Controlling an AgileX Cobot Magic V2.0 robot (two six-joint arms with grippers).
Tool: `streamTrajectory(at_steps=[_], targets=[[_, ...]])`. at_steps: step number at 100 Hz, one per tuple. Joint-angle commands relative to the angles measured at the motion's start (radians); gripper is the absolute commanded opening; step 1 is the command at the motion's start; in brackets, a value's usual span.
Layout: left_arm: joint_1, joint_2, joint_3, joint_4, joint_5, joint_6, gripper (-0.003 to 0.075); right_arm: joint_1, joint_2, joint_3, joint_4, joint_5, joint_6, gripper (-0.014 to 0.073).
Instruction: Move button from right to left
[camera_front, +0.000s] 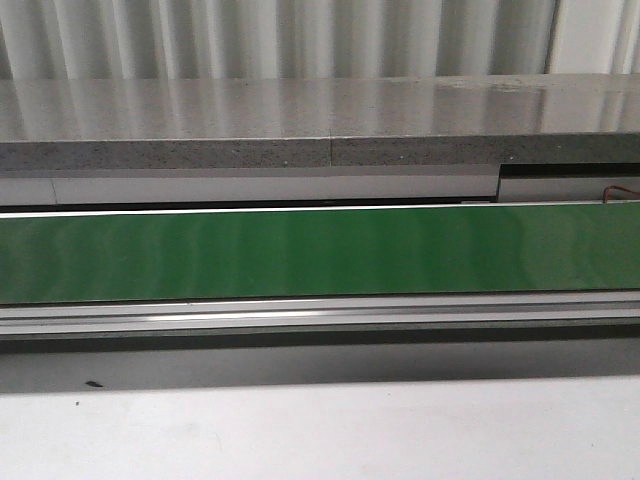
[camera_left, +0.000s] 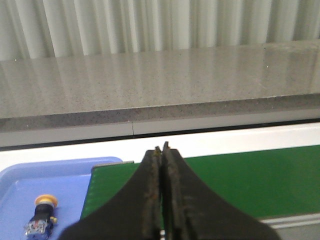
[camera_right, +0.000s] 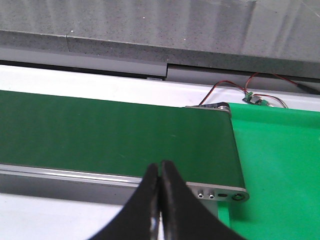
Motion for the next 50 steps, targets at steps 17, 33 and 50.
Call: streamTrajectory(at_steps=[17,33,50], targets=[[-0.006,-0.024,0.036,0.000,-0.118,-0.010,-0.0020,0.001,0.007,-0.023,-0.006,-0.083,-0.010,-0.0068],[-0.006,-0.024,0.107,0.000,-0.187,-0.010,-0.0020,0.001,0.007,-0.023,-0.006,-0.083,-0.010,-0.0068],[-0.006,-0.024,0.232,-0.026,-0.378,-0.010,-0.0020,0.001,0.007,-0.023,-0.006,-0.083,-0.010,-0.0068]])
